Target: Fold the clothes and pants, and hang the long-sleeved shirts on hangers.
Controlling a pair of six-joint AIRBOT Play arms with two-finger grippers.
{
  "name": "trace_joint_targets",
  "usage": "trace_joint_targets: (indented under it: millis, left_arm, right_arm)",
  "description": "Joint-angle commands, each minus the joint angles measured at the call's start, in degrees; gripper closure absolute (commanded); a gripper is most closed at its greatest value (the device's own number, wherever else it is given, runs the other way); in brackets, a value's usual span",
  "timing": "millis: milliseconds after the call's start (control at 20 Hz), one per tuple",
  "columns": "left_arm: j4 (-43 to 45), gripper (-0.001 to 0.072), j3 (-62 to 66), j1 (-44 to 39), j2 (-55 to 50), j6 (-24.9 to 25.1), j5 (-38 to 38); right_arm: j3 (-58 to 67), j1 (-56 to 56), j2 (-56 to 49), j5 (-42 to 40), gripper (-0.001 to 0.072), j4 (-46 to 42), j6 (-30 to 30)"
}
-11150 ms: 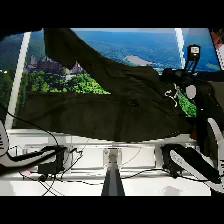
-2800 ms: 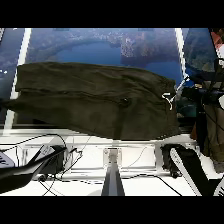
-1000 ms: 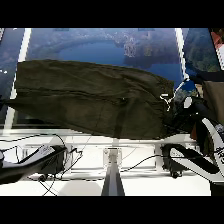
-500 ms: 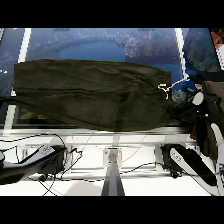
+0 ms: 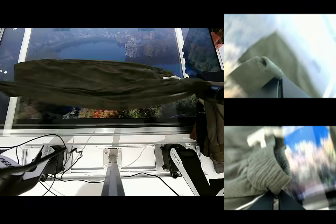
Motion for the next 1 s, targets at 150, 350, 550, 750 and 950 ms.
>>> trace_joint_targets:
  millis: [150, 350, 550, 750, 950]
  left_arm:
    - [-5.84, 0.0691, 2.75, -2.64, -4.35, -3.96, 5.55]
    - [-5.84, 0.0691, 10.29, -10.78, -16.33, -4.72, 5.75]
    - [-6.12, 0.069, 19.17, -17.25, -27.02, -6.47, 9.68]
    - [-20.13, 0.0688, 20.31, -20.37, -32.87, -6.43, 16.83]
    - [-22.97, 0.0688, 20.35, -22.84, -35.71, -5.22, 17.2]
  right_arm:
    - [2.64, 0.02, -12.15, -20.24, 0.0687, 8.7, 0.07]
    - [2.97, 0.02, -26.21, -32.44, 0.0687, 10.36, 6.23]
    - [4.13, 0.02, -34.8, -44.26, 0.0687, 11.65, 14.64]
    - [4.61, 0.09, -39.63, -54.42, 0.0687, 13.49, 16.81]
    - [4.61, 0.55, -43.36, -58.73, 0.0687, 18.88, 16.81]
